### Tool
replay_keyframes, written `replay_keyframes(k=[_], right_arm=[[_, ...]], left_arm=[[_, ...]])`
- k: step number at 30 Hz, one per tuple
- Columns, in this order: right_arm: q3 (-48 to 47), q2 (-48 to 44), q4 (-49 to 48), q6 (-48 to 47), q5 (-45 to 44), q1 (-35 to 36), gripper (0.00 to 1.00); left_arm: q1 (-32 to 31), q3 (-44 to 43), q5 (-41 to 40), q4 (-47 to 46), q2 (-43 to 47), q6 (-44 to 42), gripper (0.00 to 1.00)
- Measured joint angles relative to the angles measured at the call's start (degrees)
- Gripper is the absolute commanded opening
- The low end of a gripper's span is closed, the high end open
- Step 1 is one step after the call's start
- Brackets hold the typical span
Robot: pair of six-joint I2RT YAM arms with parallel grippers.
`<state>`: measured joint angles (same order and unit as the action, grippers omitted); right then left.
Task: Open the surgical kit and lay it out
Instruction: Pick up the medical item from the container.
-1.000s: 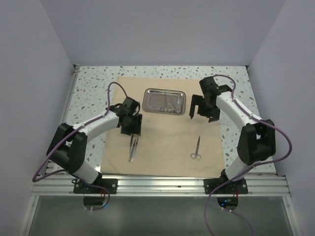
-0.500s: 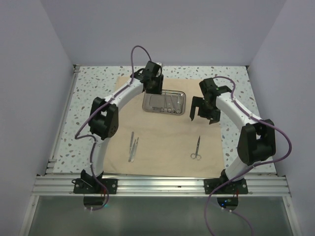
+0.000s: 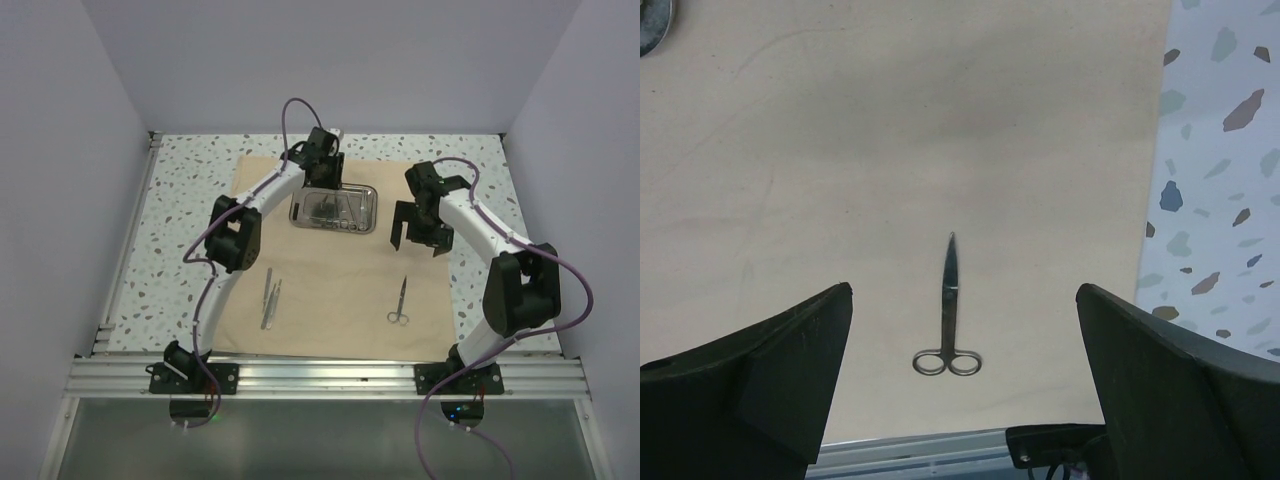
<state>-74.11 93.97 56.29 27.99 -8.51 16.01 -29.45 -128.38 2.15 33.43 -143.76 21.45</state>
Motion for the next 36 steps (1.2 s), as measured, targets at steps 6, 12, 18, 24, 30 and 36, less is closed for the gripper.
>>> replay_keyframes(k=[6, 12, 18, 24, 30, 36], right_arm=[[0.2, 0.0, 0.2, -0.4, -1.0, 0.0, 0.98], [0.2, 0.1, 0.2, -1.2, -1.0, 0.0, 0.98], [0.3, 0.1, 0.0, -1.9, -1.0, -0.1, 0.98], [2.2, 0.1, -0.3, -2.2, -1.0, -0.8, 0.98], [3.4, 0.0, -0.6, -2.1, -1.0, -1.0, 0.98], [3.8, -0.7, -1.0, -2.1, -0.9, -1.1, 0.98]], left_arm=[[-0.1, -1.0, 2.0, -2.8, -1.4, 0.0, 0.45], [-1.3, -1.3, -2.5, -2.8, -2.9, -1.9, 0.44], [-3.9, -1.7, -9.4, -2.7, -3.7, -6.0, 0.29], [-4.9, -1.9, -14.2, -2.6, -4.1, -8.8, 0.2], [-4.1, -3.5, -16.5, -1.6, -5.2, -9.1, 0.17], [-3.2, -4.2, -15.5, -0.2, -5.4, -9.1, 0.0]])
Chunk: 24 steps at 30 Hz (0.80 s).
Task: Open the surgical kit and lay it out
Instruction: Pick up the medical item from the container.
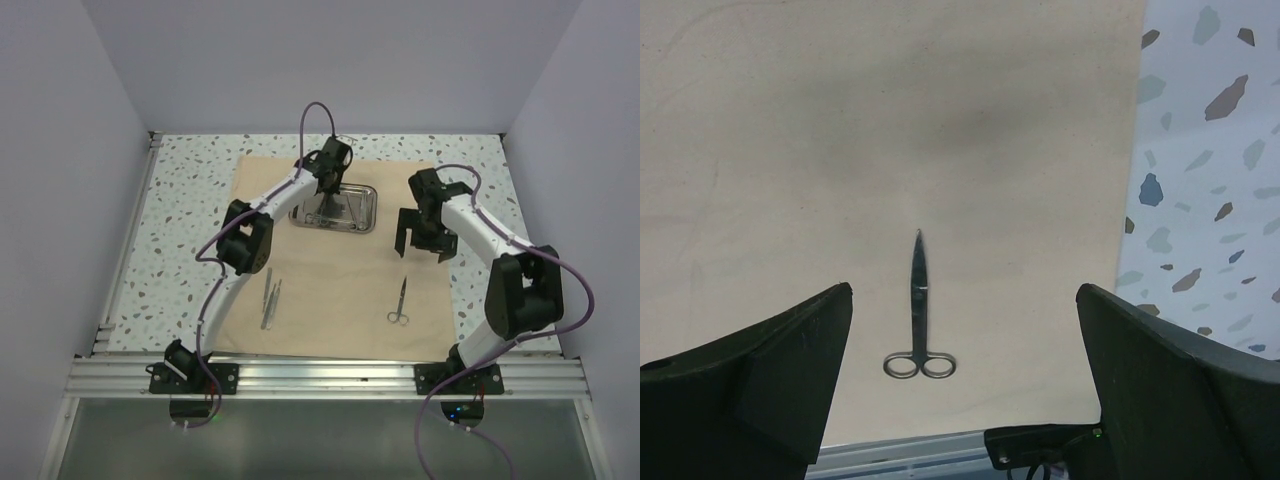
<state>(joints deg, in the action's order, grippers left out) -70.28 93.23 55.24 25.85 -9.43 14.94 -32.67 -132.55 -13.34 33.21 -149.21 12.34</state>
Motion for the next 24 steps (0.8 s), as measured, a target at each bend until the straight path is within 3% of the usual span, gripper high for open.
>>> replay_keyframes(k=[15, 24], right_arm=[[-1.4, -6.9, 1.0, 2.3, 1.4, 0.0, 0.98], [-5.2, -13.2, 1.6, 4.6, 1.6, 0.0, 0.98]], left_arm=[[1.6, 4.6, 7.0, 4.3, 5.1, 3.7, 0.0], [0.4, 10.5, 7.5, 10.4, 19.8, 11.4, 0.0]])
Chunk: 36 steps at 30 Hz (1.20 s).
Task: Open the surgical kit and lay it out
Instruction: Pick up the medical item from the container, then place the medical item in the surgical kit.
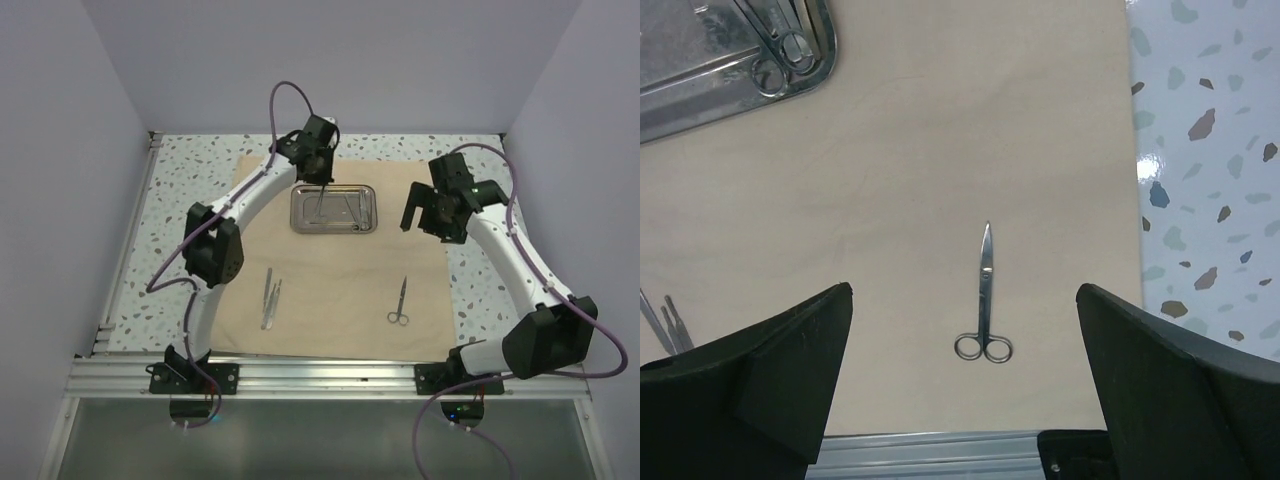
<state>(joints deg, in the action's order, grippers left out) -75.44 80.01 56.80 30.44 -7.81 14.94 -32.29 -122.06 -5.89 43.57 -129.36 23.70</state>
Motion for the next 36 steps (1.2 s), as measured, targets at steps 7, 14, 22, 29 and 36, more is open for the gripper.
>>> replay_keyframes(k=[7, 14, 22, 29, 36], right_arm=[[-2.3, -4.5, 4.2, 2.2, -1.6, 0.0, 0.98], [-7.0, -12.5, 10.3, 6.4, -6.9, 0.0, 0.98], [-10.1, -22.9, 17.7, 10.2, -12.9, 0.0, 0.98], [-8.6, -28.1, 20.0, 10.5, -13.9, 0.0, 0.98], [-8.3, -30.4, 20.2, 10.1, -14.2, 0.0, 0.98]], left_arm=[[-5.1, 10.2, -2.6, -1.0, 14.1, 9.9, 0.0], [-16.3, 25.1, -4.0, -5.7, 18.0, 22.2, 0.0], [-26.8, 27.1, -6.6, -9.7, 14.6, 32.9, 0.0], [-30.3, 23.7, -7.1, -13.1, 6.3, 35.9, 0.02], [-30.0, 21.7, -7.4, -13.0, 3.2, 36.2, 0.42]])
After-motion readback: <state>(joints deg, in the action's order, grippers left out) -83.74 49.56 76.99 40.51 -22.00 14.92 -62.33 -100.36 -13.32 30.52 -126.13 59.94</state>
